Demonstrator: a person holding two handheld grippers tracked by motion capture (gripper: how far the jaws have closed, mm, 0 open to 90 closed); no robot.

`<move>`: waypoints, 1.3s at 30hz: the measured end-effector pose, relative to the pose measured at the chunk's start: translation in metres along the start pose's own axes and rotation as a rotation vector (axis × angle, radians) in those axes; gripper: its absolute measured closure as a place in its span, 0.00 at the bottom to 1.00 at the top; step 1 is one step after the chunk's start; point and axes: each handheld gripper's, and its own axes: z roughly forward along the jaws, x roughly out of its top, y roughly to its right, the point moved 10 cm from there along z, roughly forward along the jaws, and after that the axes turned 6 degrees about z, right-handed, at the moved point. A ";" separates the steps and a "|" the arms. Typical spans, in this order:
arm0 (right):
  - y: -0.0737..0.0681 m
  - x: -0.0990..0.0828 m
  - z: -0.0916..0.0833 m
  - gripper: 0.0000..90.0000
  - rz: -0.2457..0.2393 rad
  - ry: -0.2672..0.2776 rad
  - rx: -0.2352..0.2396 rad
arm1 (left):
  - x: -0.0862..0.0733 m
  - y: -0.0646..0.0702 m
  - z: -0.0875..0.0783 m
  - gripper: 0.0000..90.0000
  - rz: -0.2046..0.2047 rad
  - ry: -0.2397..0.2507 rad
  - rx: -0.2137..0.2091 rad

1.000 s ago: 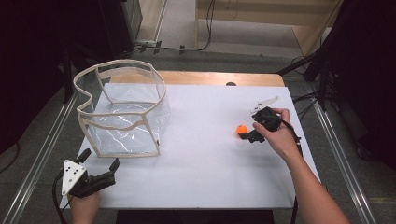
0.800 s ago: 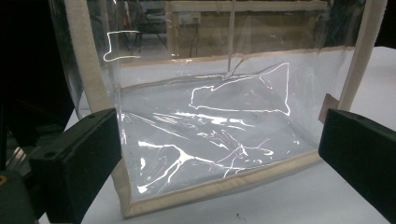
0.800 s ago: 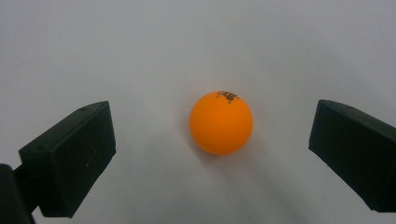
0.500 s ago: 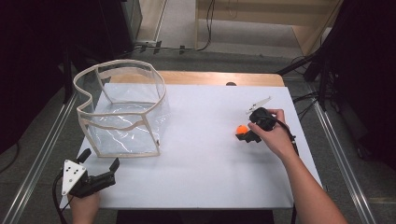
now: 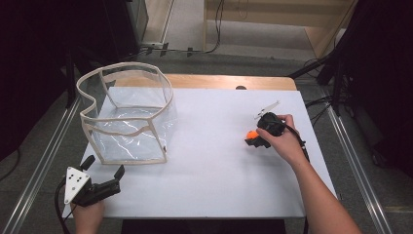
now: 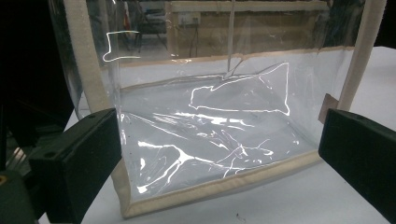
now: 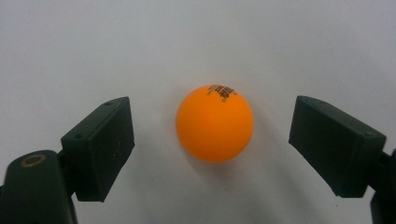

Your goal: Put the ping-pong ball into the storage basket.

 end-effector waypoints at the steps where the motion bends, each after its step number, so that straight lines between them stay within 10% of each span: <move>1: 0.000 0.000 0.000 0.16 0.003 -0.003 -0.001 | 0.000 0.000 0.000 0.00 0.000 0.000 0.000; 39: 0.001 -0.001 0.010 0.49 0.025 -0.078 0.024 | 0.000 0.000 0.000 0.00 -0.001 0.001 -0.002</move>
